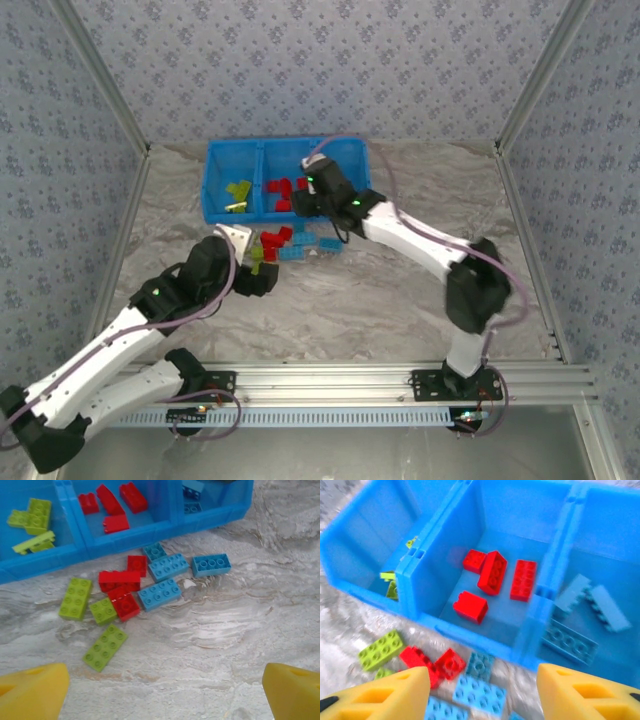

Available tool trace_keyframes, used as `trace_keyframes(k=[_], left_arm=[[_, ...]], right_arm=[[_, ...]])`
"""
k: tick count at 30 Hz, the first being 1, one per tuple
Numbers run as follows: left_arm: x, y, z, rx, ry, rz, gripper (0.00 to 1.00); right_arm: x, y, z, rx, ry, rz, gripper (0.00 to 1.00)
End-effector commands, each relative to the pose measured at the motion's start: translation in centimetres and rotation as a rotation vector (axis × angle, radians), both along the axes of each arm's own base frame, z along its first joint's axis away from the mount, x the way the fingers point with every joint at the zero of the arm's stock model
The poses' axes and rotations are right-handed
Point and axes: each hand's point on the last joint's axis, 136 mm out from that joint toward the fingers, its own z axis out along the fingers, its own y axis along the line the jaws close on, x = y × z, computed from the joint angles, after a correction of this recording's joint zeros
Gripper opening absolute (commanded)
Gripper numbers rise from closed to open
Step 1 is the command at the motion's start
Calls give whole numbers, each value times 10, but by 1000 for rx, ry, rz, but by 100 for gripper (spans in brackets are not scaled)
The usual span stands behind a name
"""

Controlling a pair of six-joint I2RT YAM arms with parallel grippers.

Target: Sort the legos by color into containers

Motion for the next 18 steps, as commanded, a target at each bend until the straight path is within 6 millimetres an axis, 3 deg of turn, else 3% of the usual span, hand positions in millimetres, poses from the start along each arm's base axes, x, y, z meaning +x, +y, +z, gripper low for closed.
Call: trace_keyframes(k=[1,6,9,11,18], left_arm=[[9,-25,5,-71,24,-43,99],[29,-61,-12,-82,126,-66,99],[45,-86,-26,-95,182,-58,99],[55,-105,-36,-97,211,-56,99],[91,-164,-82,-38,277,13,99]], right_arm=[[-29,-41,18,22,-21,-19,66],[-84,-106,-5,8,75,-99,73],[-112,-134,-16,29,120,-156,88],[-128,-147,-24,43,147,-178,99],[-156,-182,-40,30,189,-255,100]])
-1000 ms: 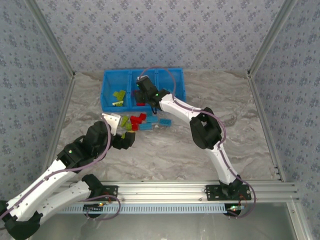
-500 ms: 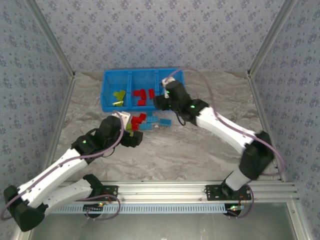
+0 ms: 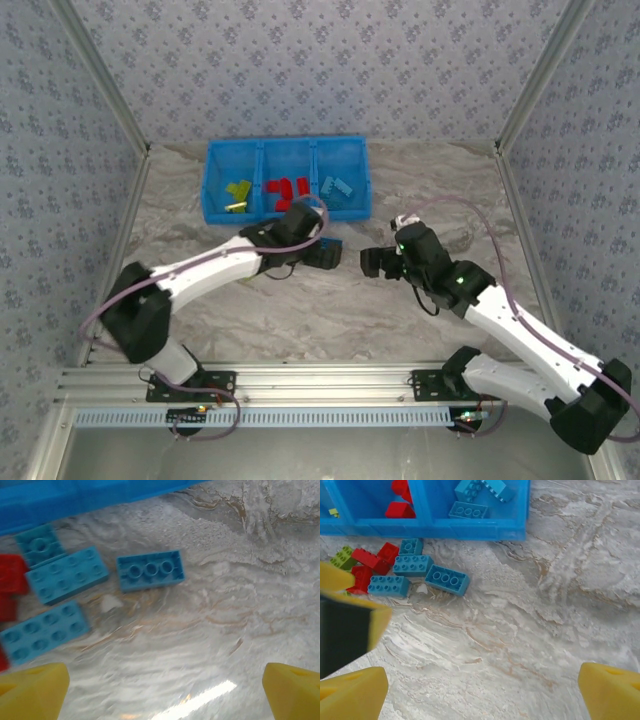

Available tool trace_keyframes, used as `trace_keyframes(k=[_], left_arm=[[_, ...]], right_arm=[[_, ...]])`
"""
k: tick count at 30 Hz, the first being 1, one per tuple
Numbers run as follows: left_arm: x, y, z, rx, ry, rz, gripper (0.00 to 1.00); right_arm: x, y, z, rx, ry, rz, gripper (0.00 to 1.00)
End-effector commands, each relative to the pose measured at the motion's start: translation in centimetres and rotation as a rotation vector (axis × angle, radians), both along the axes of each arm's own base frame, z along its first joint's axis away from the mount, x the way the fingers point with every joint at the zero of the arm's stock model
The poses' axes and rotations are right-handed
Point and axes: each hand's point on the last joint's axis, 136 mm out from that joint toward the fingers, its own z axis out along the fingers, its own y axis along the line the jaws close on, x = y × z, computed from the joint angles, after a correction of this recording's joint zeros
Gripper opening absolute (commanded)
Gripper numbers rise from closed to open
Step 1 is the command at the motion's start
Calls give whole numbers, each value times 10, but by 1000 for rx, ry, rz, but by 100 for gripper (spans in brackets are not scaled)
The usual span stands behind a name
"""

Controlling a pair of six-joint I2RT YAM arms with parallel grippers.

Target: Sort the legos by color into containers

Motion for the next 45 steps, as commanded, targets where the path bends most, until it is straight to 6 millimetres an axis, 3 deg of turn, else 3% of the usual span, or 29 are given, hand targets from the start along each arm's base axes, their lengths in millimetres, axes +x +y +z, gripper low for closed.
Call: trace_keyframes(k=[1,7,14,23,28,33,36,39,41,45], left_arm=[[23,-24,-2,-18,-15,73,99],[49,-25,-36,103,-33,140,98],[56,-38,-64,121,7,114,87],[66,-36,-89,192,4,128,86],[70,-39,-93,199,2,125,70],[64,-42,-74,155,-5,101,53],[54,-43,-46,106,-23,73,50],[51,-45,-2,42,-97,56,50],[58,-44,27,18,-164,62,50],[95,-46,49,29,-237,75,51]], right_arm=[[-10,-20,-10,-25,51,-71,100],[-13,-25,-9,-27,47,-79,100],[-12,-28,-11,-28,50,-97,100],[-14,-31,-8,-12,42,-108,100],[-15,-33,-8,-13,44,-118,100],[-15,-34,-8,-5,44,-128,100],[-15,-36,-6,0,35,-137,100],[-15,-36,-4,9,27,-141,100],[-14,-36,-4,15,22,-143,100],[-13,-36,-3,20,18,-148,100]])
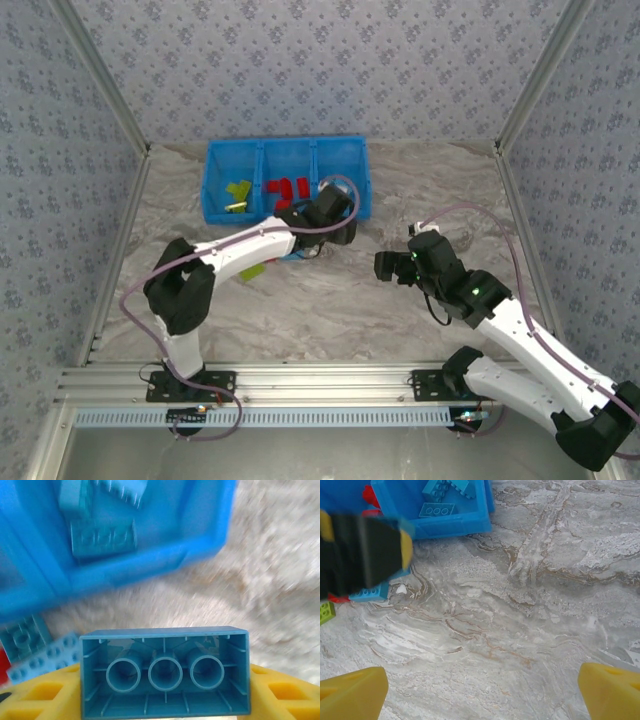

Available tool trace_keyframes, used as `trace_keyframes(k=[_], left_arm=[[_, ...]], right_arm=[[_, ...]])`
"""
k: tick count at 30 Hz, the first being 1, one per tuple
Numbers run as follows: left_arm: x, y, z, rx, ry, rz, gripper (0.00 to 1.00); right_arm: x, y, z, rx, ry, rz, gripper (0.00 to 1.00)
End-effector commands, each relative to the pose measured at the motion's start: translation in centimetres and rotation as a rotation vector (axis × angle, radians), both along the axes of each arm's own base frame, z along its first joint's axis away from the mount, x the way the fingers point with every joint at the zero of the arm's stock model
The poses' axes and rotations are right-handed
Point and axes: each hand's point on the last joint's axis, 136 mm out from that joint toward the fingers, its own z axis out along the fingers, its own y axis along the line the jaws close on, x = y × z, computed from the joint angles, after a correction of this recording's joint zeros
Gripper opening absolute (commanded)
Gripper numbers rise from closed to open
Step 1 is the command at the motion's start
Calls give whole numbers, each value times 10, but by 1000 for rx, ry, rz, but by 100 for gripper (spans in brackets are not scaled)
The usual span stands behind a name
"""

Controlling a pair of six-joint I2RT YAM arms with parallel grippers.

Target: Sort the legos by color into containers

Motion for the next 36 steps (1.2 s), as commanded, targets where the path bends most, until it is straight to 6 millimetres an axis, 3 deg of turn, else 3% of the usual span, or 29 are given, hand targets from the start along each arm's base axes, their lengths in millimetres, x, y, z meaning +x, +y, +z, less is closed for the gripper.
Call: trace_keyframes(k=[1,5,10,14,19,24,28,32,36], left_arm=[[42,-2,22,11,-86,12,51],[92,-6,15,33,-88,41,51],[129,-17,23,30,-122,36,61],[137,-27,39,12,-144,7,73],[129,-30,72,-27,-178,-16,83],[93,-24,127,-74,-242,-61,83],[37,2,164,-136,-321,-92,83],[-25,49,180,-140,-394,-126,84],[-74,104,175,-46,-411,-159,84]], right_arm=[[0,-6,-2,4,1,-36,100],[-2,-8,-3,2,8,-39,100],[-7,-11,-2,7,14,-37,100],[-9,-12,1,16,6,-39,100],[-9,-12,1,22,7,-43,100],[-7,-8,2,31,0,-35,100],[-3,8,-3,6,9,29,100],[4,49,-11,-76,20,141,100],[10,106,-24,-146,38,284,100]])
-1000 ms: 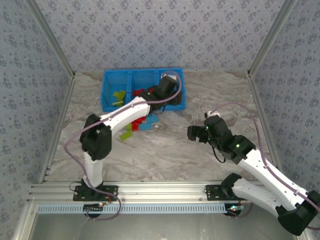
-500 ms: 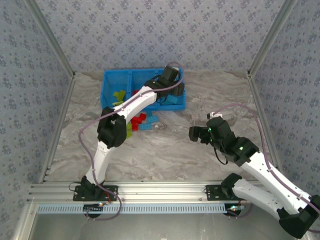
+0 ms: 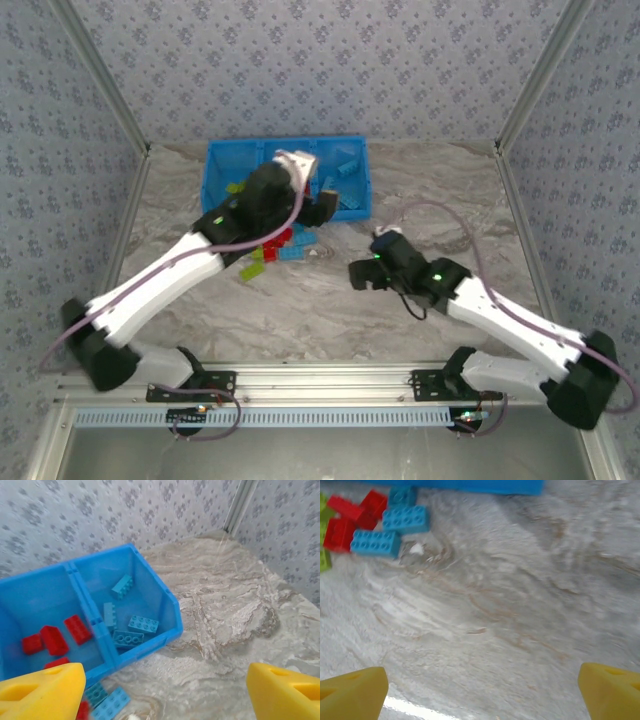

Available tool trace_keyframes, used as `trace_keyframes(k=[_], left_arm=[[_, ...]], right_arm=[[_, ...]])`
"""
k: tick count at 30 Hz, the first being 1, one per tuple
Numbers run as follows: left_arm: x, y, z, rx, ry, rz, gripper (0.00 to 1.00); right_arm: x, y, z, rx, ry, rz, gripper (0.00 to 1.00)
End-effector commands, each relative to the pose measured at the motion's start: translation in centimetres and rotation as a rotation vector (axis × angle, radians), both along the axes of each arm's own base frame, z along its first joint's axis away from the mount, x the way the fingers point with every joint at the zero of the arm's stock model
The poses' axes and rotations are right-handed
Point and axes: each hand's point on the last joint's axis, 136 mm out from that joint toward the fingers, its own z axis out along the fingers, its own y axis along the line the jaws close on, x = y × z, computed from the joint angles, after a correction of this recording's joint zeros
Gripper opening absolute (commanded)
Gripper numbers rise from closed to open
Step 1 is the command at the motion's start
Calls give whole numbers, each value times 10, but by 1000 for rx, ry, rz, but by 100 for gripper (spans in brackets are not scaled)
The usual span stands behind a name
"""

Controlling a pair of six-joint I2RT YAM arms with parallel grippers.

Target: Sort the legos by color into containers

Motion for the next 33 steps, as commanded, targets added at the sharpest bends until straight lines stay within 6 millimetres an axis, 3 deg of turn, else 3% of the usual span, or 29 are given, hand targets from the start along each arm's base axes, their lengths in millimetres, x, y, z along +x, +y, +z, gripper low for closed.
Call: trace_keyframes(k=[1,7,11,14,18,24,33], left_arm=[[-29,42,-16,137,-25,-10,84],[-78,123,-46,343,-19,43,89],[-102,149,-63,404,-37,9,93],[-119,156,-78,421,-13,-43,96],[-131,154,-80,362,-37,-91,99],[-129,154,-84,360,-29,-81,99],[-126,149,-84,349,-37,-85,99]], right_arm=[[13,49,5,-18,-44,109,100],[44,114,-39,-26,23,69,100],[71,155,-59,-20,21,78,100],[85,175,-79,-47,33,103,100],[98,188,-102,-59,48,99,100],[111,189,-122,-83,59,77,97],[118,195,-143,-125,69,93,83]])
